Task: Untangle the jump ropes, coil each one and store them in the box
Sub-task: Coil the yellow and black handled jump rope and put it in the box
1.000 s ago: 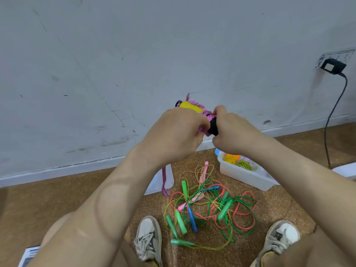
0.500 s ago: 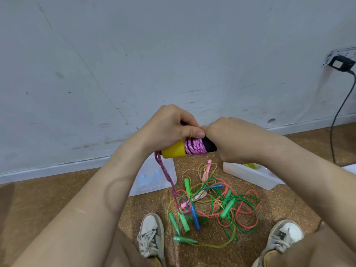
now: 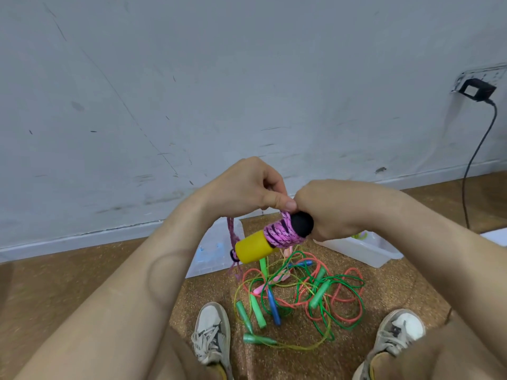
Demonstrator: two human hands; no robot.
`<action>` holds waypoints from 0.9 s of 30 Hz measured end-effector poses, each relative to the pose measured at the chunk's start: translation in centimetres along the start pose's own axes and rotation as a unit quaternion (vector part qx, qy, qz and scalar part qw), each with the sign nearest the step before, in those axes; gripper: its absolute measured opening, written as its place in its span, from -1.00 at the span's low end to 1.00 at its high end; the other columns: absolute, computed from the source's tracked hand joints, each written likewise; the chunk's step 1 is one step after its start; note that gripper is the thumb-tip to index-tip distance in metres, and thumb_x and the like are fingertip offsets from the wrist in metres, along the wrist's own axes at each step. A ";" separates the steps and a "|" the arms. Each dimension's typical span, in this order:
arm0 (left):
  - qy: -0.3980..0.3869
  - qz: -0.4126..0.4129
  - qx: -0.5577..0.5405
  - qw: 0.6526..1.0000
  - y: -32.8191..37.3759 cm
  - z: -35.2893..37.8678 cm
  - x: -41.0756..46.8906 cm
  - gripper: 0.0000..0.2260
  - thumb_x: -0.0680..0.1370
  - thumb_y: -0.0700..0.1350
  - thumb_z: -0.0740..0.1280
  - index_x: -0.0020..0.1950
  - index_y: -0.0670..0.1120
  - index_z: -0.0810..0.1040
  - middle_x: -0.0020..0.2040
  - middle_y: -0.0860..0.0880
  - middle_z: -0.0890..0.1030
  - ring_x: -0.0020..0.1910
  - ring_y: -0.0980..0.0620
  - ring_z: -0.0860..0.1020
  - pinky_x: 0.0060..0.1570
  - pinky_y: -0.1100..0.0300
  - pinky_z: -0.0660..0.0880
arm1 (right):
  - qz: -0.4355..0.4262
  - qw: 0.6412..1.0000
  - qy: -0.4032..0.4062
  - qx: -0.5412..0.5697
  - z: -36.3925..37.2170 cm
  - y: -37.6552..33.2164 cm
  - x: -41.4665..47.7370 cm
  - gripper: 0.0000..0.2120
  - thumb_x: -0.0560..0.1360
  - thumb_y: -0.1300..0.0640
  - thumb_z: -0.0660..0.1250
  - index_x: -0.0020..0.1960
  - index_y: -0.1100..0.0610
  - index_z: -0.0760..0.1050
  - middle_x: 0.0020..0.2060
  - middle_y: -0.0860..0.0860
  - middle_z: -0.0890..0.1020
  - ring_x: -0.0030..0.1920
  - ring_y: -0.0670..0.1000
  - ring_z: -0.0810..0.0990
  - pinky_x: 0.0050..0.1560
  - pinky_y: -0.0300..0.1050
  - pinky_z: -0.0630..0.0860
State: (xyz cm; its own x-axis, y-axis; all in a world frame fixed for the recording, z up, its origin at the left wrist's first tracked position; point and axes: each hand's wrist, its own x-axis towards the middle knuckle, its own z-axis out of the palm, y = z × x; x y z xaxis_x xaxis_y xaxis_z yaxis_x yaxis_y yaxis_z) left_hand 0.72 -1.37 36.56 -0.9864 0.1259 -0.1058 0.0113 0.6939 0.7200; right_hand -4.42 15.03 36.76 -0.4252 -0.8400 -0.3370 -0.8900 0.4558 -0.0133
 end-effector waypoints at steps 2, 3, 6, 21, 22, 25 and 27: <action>0.003 -0.025 -0.051 0.998 -0.9 0.1 0.2 -0.81 0.35 -0.04 0.53 -0.25 -0.16 0.67 -0.45 -0.01 0.50 -0.45 0.13 0.38 -0.38 0.25 0.32 | -0.016 0.999 0.011 0.045 -0.3 0.3 -0.2 -0.76 0.38 0.19 0.37 -0.29 0.05 0.30 -0.42 -0.03 0.42 -0.44 -0.09 0.37 -0.48 -0.22 0.24; 0.008 -0.034 -0.085 0.996 -1.0 0.0 0.2 -0.77 0.33 -0.01 0.54 -0.27 -0.17 0.66 -0.43 -0.09 0.50 -0.45 0.09 0.37 -0.37 0.21 0.30 | -0.020 0.996 0.026 0.083 -0.5 0.4 -0.4 -0.76 0.36 0.18 0.41 -0.23 0.02 0.33 -0.41 -0.05 0.43 -0.43 -0.12 0.38 -0.49 -0.26 0.23; -0.021 -0.073 -0.173 0.982 -1.2 -0.3 0.3 -0.48 0.24 0.21 0.55 -0.18 -0.26 0.62 -0.21 -0.44 0.53 -0.28 -0.08 0.42 -0.25 0.07 0.32 | -0.029 0.975 0.077 0.208 -0.5 0.5 -0.6 -0.59 0.27 0.20 0.47 -0.07 -0.02 0.29 -0.39 -0.08 0.46 -0.42 -0.11 0.39 -0.46 -0.26 0.27; 0.020 -0.108 -0.247 0.963 -3.0 1.6 1.0 -0.57 0.65 -0.26 0.08 -0.37 0.00 0.48 -0.46 -0.02 0.32 -0.54 0.11 0.13 -0.51 0.27 0.02 | 0.062 0.702 0.140 0.696 0.2 2.6 0.8 -0.69 0.40 0.43 0.40 0.10 0.22 0.52 -0.17 0.19 0.65 -0.22 0.14 0.64 -0.20 -0.02 0.59; 0.008 -0.101 -0.234 0.967 -2.3 1.7 0.6 -0.65 0.67 -0.20 0.07 -0.27 -0.07 0.48 -0.45 -0.02 0.34 -0.55 0.12 0.14 -0.54 0.31 0.07 | 0.078 0.699 0.159 0.692 0.3 2.7 0.9 -0.76 0.41 0.41 0.40 0.05 0.23 0.54 -0.19 0.18 0.64 -0.23 0.12 0.64 -0.23 -0.04 0.59; 0.016 -0.076 -0.097 0.992 -1.3 1.8 0.1 -0.78 0.65 -0.08 0.19 -0.05 -0.18 0.54 -0.48 0.05 0.36 -0.53 0.10 0.24 -0.51 0.28 0.22 | 0.137 0.707 0.225 0.656 0.7 3.4 1.4 -0.82 0.42 0.37 0.42 0.00 0.25 0.56 -0.15 0.25 0.66 -0.26 0.08 0.65 -0.17 0.05 0.62; 0.062 -0.018 0.082 0.995 -1.1 1.7 0.0 -0.79 0.61 -0.03 0.25 -0.03 -0.13 0.60 -0.46 0.05 0.39 -0.46 0.10 0.32 -0.39 0.16 0.28 | 0.162 0.736 0.259 0.605 1.1 3.8 1.7 -0.81 0.39 0.34 0.45 -0.01 0.25 0.57 -0.12 0.29 0.65 -0.25 0.09 0.63 -0.11 0.14 0.62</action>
State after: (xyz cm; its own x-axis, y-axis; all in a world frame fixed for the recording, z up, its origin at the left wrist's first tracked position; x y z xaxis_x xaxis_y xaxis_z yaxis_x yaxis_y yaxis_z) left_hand 0.99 -0.89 34.59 -0.9992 0.0181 -0.0367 -0.0073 0.8035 0.5953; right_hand -8.31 15.68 35.11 -0.8671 -0.4862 -0.1081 -0.0632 0.3227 -0.9444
